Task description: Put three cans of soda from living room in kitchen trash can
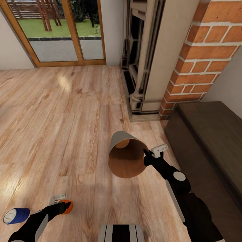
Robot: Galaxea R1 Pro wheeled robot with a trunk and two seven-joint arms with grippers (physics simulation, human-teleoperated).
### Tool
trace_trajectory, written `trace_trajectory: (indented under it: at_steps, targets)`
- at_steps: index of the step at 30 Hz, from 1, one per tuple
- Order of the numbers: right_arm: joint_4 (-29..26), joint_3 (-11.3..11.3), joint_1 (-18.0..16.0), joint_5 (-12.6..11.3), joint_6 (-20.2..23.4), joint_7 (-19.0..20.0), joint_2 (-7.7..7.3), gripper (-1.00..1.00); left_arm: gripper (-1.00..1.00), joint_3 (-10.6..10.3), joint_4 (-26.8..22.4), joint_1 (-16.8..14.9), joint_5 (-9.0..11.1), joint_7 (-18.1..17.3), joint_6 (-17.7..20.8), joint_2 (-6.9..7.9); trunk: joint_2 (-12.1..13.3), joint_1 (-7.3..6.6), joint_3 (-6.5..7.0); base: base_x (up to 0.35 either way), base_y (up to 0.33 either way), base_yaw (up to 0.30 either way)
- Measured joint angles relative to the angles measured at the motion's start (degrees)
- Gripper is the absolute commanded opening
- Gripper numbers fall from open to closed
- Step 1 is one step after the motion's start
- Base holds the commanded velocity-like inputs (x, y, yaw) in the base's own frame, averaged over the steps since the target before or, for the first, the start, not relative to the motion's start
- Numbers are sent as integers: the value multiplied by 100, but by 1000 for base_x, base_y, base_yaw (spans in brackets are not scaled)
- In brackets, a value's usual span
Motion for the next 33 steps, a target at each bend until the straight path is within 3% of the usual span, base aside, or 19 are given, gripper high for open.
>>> trace_trajectory:
  at_steps: [3, 4, 19, 33]
  targets:
    - [13, 9, 0, 3, 0, -11, -5, -100, 100, 0, 0, 0, -1, 1, 0, 0, 0, 0, 0, 0, 0, 0]
    - [17, 11, 0, 1, 0, -12, -8, -100, -100, 1, 0, 0, -2, 1, 0, 0, 0, 0, 0, 0, 0, 0]
    - [95, 17, 0, -2, -6, -17, 4, -100, -100, 3, 0, 2, 1, 13, -261, 0, 0, 0, 0, 0, 0, 0]
    - [138, 23, 0, -5, -17, -16, 6, -100, -100, 2, 8, 0, -15, 9, -255, 0, 18, -36, 309, 0, 0, 0]
